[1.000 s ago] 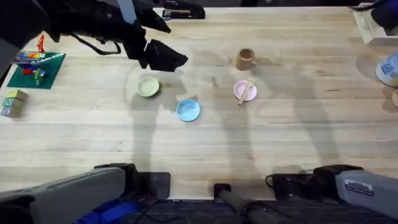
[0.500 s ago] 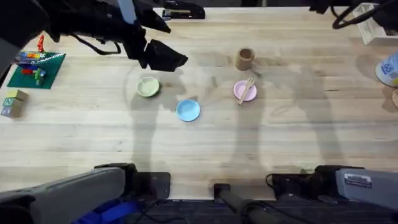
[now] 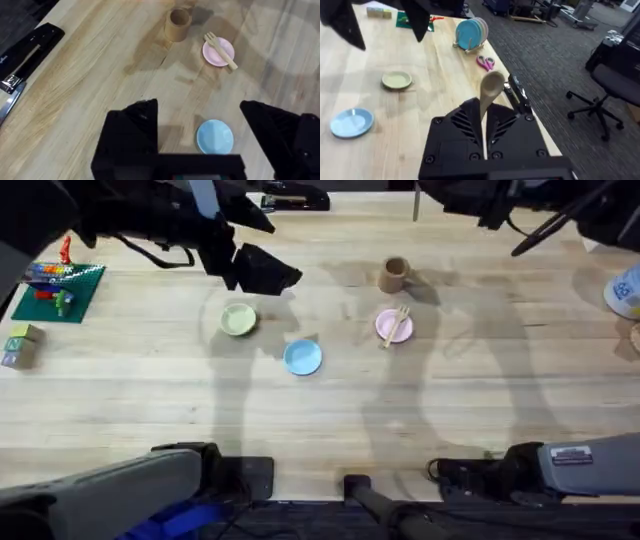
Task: Pick up a utensil and set it on the pink plate, then put the other utensil in the container.
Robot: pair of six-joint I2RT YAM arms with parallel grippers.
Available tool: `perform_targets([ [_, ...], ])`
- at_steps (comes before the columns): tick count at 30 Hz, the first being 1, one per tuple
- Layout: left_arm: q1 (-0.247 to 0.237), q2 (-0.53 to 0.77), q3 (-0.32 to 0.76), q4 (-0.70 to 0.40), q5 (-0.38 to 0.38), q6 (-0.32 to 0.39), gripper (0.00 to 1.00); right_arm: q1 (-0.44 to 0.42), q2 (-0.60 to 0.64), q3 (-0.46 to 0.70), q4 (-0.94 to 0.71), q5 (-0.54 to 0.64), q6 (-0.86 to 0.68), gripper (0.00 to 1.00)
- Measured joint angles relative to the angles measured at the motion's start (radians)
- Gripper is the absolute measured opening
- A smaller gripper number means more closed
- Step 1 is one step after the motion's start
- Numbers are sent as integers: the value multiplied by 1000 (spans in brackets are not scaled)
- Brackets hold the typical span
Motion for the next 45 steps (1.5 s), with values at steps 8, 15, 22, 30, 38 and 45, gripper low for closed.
perform_targets([
  [8, 0, 0, 0, 0, 0, 0, 996, -32, 105, 0, 78, -80, -67, 31],
  [15, 0, 0, 0, 0, 0, 0, 995, -45, 184, 0, 111, -132, -101, 31],
  [22, 0, 0, 0, 0, 0, 0, 995, -45, 252, 0, 112, -154, -154, 31],
  [30, 0, 0, 0, 0, 0, 0, 995, -45, 348, 0, 159, -158, -204, 31],
  [38, 0, 0, 0, 0, 0, 0, 995, -45, 416, 0, 164, -161, -224, 31],
  [45, 0, 0, 0, 0, 0, 0, 996, -45, 445, 0, 165, -161, -231, 31],
])
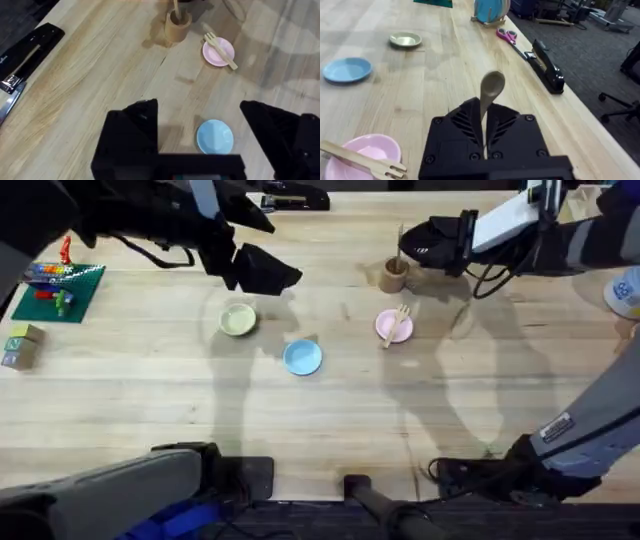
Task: Pick up a utensil and set it on the pink plate, then put the other utensil in the container.
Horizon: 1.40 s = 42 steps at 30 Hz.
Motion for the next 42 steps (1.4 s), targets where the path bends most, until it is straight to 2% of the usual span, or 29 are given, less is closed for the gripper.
perform_targets([
  [14, 0, 0, 0, 0, 0, 0, 995, 0, 53, -8, 0, 0, -31, 31],
  [16, 0, 0, 0, 0, 0, 0, 995, 0, 53, -9, -1, 0, -34, 55],
  [17, 0, 0, 0, 0, 0, 0, 995, 0, 53, -9, 0, 0, -34, 120],
  [19, 0, 0, 0, 0, 0, 0, 995, 0, 53, -9, -1, -1, -41, 339],
  [22, 0, 0, 0, 0, 0, 0, 995, 0, 53, -9, -2, 0, -44, 571],
  [25, 0, 0, 0, 0, 0, 0, 995, 0, 53, -10, -2, 0, -50, 955],
  [26, 0, 0, 0, 0, 0, 0, 995, 0, 53, -10, -3, 0, -50, 983],
  [37, 0, 0, 0, 0, 0, 0, 995, 0, 53, -11, -1, 0, -41, 996],
  [42, 0, 0, 0, 0, 0, 0, 995, 4, 27, -15, -2, 34, 32, 996],
])
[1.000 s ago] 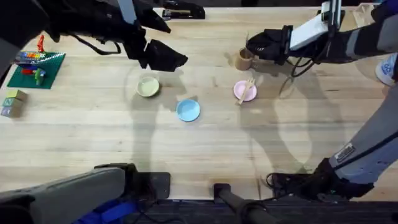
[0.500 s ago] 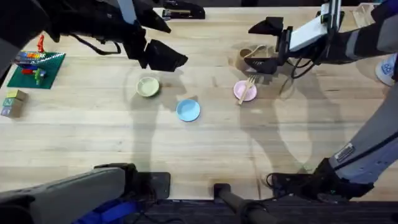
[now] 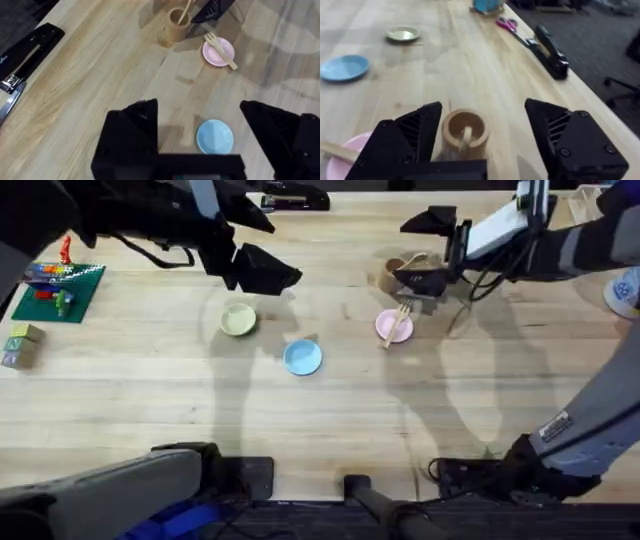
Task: Pick up a utensil and set it on the pink plate, then put the other utensil in the container.
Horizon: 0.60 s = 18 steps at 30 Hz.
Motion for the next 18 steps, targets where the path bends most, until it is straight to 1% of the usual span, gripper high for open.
perform_targets([
  [4, 0, 0, 0, 0, 0, 0, 995, 9, -82, -2, 1, 73, 61, 996],
  [14, 0, 0, 0, 0, 0, 0, 995, 25, -261, -2, -2, 153, 224, 996],
  [18, 0, 0, 0, 0, 0, 0, 995, 29, -330, -2, -60, 210, 302, 996],
])
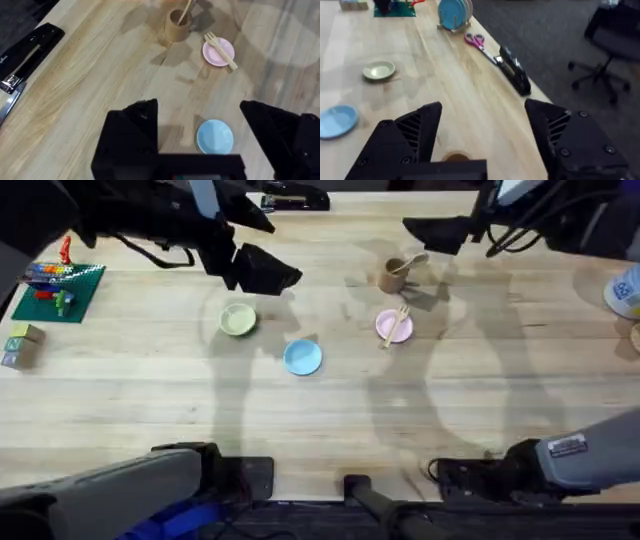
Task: Pick up a utensil and set it on the pink plate, then put the other utensil in the container.
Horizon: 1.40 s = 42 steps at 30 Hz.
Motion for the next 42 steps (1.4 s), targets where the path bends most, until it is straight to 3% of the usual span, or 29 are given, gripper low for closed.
perform_targets([
  [11, 0, 0, 0, 0, 0, 0, 995, 37, -250, -1, -501, 277, 96, 996],
  [17, 0, 0, 0, 0, 0, 0, 995, 39, -364, -1, -691, 406, 107, 996],
  [25, 0, 0, 0, 0, 0, 0, 995, 39, -385, -1, -787, 479, 146, 997],
  [42, 0, 0, 0, 0, 0, 0, 995, 39, -385, -1, -916, 498, 165, 996],
])
